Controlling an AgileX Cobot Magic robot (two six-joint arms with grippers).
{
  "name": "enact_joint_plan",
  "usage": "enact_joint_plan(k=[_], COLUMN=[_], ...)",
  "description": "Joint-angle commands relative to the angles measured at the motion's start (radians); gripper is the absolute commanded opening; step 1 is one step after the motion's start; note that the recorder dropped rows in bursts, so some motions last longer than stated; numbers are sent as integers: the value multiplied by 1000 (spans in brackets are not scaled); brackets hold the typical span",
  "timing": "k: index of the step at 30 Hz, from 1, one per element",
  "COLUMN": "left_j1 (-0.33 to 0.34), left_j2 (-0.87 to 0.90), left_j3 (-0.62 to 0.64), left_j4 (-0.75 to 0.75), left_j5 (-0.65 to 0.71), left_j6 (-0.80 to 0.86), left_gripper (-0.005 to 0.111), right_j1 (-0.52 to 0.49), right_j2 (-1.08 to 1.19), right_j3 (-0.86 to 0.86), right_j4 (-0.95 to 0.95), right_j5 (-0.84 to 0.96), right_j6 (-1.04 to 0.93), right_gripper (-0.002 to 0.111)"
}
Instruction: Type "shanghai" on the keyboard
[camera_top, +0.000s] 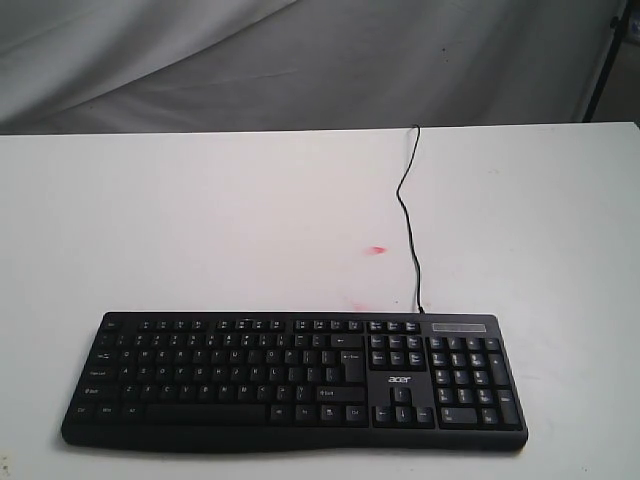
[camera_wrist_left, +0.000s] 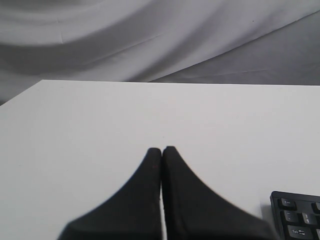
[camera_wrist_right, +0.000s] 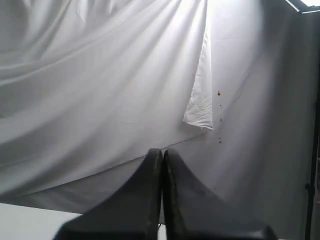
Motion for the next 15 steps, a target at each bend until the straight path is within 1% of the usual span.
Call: enact_joint_plan(k=[1,9,15], left_j1=[-4,-4,-4], left_j2=[-5,-5,-5], left_j3=[5,5,5], left_j4=[-1,-1,-1], left_j5=[-6,-6,-6], left_j6=[-1,-1,-1], left_gripper=[1,1,1], right_j1=[-7,-7,-7], right_j2=[-53,-106,-106], right_j3=[78,216,272], right_j4=[-33,-35,-35], right_j5=[-8,-62,-71], right_j6=[9,-6,-4], right_gripper=[0,0,0])
